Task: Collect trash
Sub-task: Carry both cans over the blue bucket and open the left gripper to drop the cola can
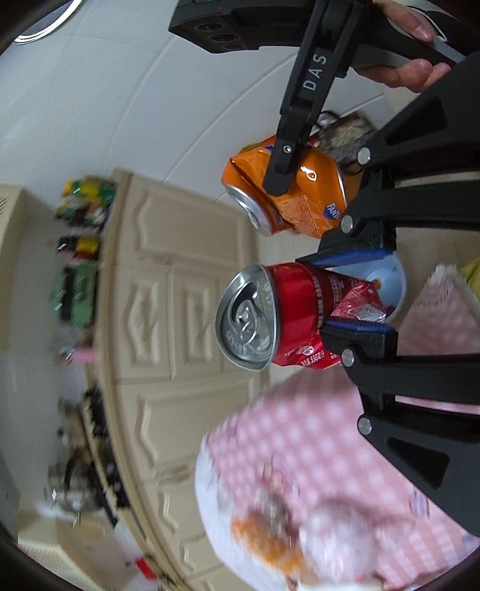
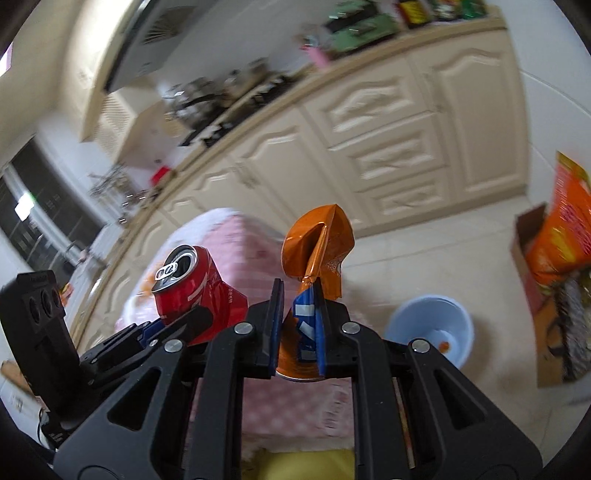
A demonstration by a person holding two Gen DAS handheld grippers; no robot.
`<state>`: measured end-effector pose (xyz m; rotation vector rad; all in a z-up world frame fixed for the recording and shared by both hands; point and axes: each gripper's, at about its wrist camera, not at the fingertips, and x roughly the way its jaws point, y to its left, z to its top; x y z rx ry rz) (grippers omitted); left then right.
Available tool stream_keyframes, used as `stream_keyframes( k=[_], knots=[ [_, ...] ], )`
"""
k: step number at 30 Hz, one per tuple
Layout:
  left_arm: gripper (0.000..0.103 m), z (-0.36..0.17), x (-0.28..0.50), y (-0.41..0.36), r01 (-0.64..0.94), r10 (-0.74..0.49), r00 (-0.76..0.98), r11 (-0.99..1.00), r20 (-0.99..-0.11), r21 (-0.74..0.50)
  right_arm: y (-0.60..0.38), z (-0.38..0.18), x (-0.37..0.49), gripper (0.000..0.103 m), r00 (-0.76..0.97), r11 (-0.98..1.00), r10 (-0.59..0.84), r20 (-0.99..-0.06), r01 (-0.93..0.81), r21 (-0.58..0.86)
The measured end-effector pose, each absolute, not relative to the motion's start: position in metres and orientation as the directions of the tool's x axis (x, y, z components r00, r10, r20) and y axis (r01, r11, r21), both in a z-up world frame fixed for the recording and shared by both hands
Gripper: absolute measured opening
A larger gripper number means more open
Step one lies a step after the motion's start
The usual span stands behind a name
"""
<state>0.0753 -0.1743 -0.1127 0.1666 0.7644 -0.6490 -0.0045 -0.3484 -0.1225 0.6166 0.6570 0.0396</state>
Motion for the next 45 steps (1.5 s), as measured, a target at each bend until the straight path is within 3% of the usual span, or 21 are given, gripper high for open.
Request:
stream_keyframes(
  k=[10, 14, 38, 39, 41, 42, 45],
  knots=[
    [0.026, -0.173, 0.107, -0.259, 0.664, -0.444, 0.418, 0.745, -0.792, -0.067, -0.416, -0.173, -0.015, 0.015, 0.759, 0.743, 0.155, -0.632, 0.332, 0.581],
    [0.054, -0.176, 0.121, -0.269, 0.65, -0.425, 0.442, 0.758, -0.79, -0.044, -0.423, -0.182, -0.004, 0.015, 0.745, 0.74, 0.169, -0.646, 0.337, 0.582],
    [0.055, -0.166, 0.139, -0.238, 0.563, -0.342, 0.501, 0.827, -0.795, -0.001, -0.407, -0.206, 0.045, 0.017, 0.656, 0.768, 0.219, -0.722, 0.34, 0.542],
    [0.055, -0.165, 0.139, -0.237, 0.565, -0.347, 0.499, 0.825, -0.794, -0.006, -0.408, -0.205, 0.045, 0.018, 0.658, 0.765, 0.22, -0.72, 0.342, 0.546],
    [0.055, -0.165, 0.14, -0.237, 0.565, -0.35, 0.498, 0.825, -0.794, -0.009, -0.407, -0.203, 0.043, 0.036, 0.656, 0.774, 0.207, -0.725, 0.343, 0.532],
    [0.055, -0.165, 0.14, -0.236, 0.565, -0.348, 0.498, 0.825, -0.794, -0.008, -0.406, -0.2, 0.04, 0.062, 0.66, 0.784, 0.183, -0.728, 0.35, 0.514],
    [0.055, -0.165, 0.141, -0.234, 0.56, -0.349, 0.496, 0.828, -0.795, -0.014, -0.403, -0.194, 0.037, 0.066, 0.666, 0.8, 0.154, -0.73, 0.349, 0.487]
  ],
)
